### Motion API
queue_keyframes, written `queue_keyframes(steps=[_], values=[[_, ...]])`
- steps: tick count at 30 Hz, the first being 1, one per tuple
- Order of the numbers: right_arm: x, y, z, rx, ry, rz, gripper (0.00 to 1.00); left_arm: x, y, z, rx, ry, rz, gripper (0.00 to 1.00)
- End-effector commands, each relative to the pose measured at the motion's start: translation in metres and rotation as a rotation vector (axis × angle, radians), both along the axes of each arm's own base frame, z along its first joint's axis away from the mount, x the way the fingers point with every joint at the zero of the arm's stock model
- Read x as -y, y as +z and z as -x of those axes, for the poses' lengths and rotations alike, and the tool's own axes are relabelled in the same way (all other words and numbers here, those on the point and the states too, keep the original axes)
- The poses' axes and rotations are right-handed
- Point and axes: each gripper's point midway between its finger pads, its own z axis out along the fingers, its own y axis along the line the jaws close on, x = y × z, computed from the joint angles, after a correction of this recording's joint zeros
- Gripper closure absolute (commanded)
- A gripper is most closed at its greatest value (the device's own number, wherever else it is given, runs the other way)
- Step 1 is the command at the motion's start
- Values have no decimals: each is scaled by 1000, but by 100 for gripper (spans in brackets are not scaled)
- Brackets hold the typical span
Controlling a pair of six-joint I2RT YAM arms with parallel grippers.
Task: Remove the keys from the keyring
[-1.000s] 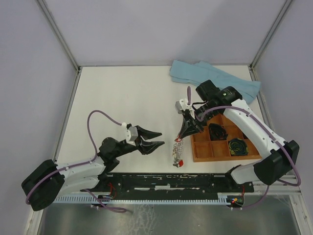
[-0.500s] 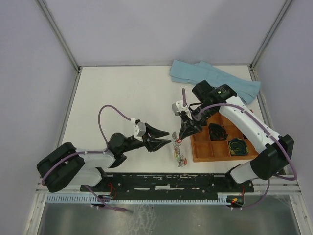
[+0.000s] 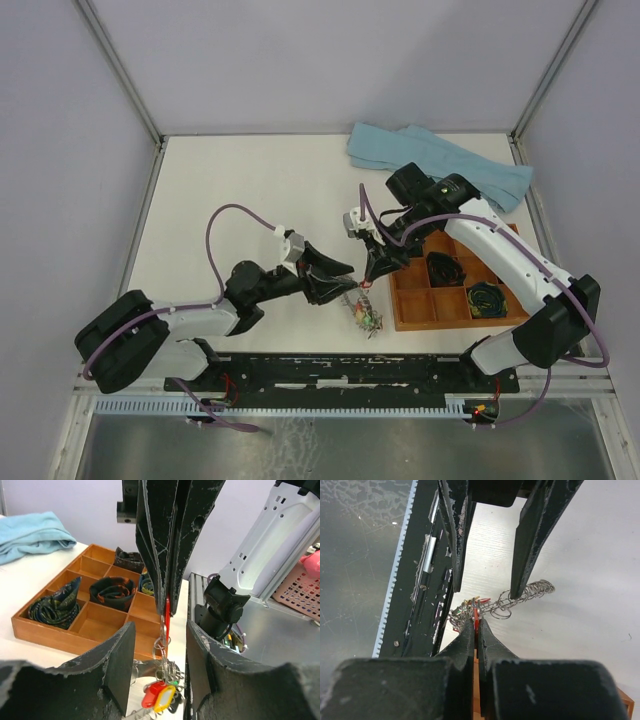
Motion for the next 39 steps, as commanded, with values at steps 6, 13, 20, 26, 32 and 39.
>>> queue_keyframes(steps=[6, 13, 20, 26, 32, 39], values=[[-9, 20, -13, 61, -40, -36, 99, 10, 13, 6, -48, -30, 37, 51], [-10, 18, -14, 58, -47, -30, 99, 16, 8, 2, -46, -3, 13, 53], [-10, 17, -15, 59, -55, -21, 99, 24, 3, -1, -52, 9, -9, 54], [-10, 16, -15, 56, -54, -19, 99, 28, -1, -6, -56, 27, -32, 56], [-11, 16, -14, 59, -51, -13, 99, 33, -5, -9, -62, 29, -55, 62], [-11, 15, -15, 57, -57, -9, 99, 36, -13, -9, -59, 13, -93, 92]])
